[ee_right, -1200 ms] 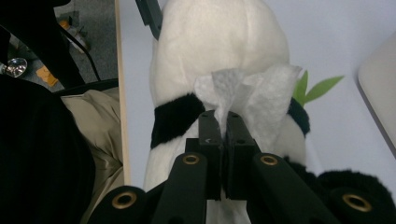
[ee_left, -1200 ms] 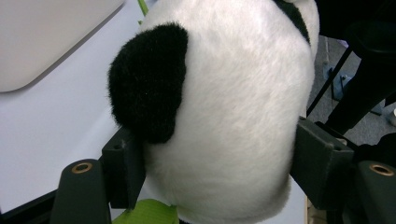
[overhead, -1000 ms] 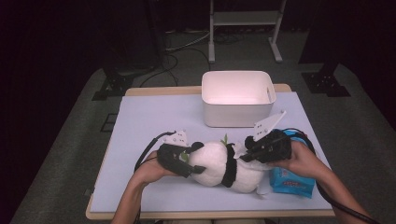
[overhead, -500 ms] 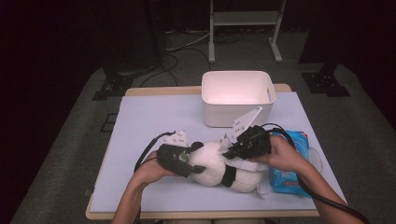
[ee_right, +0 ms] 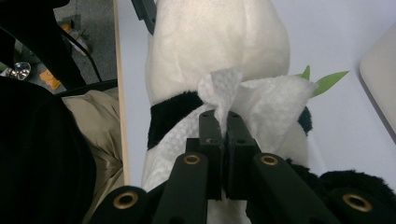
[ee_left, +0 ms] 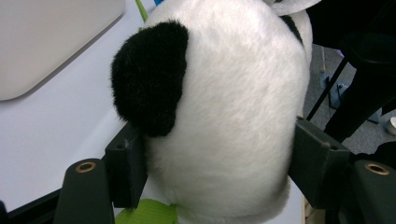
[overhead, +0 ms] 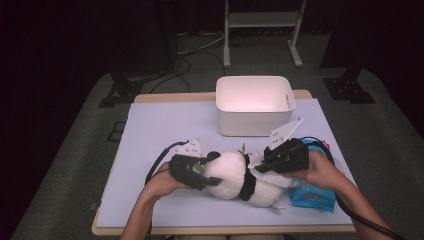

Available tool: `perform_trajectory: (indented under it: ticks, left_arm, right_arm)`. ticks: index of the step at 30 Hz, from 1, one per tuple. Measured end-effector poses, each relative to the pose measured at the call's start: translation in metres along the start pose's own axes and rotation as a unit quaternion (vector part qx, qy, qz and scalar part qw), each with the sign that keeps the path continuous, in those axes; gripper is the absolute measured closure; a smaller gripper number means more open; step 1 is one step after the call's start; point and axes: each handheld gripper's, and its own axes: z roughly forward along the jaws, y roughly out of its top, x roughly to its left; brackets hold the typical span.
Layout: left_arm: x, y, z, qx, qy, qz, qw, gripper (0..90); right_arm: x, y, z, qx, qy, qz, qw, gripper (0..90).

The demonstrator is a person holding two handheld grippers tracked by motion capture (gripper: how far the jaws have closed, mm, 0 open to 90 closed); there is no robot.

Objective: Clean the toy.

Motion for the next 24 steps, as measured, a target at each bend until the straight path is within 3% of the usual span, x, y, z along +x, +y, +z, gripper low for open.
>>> perform_trajectory:
  ticks: [12,24]
  left_arm:
    - [0.001,0.0,-0.005,-0.003,0.007,-0.004,1.0,30.7]
    - [0.0,0.003,-0.005,-0.005,0.01,0.002,0.9999,30.8]
  right_arm:
    - [-0.006,0.041,0.02,0.007,0.004,-0.018,0.9998,87.1]
    - [-0.007,0.078,0.024,-0.001,0.005,-0.04,0.9992,87.0]
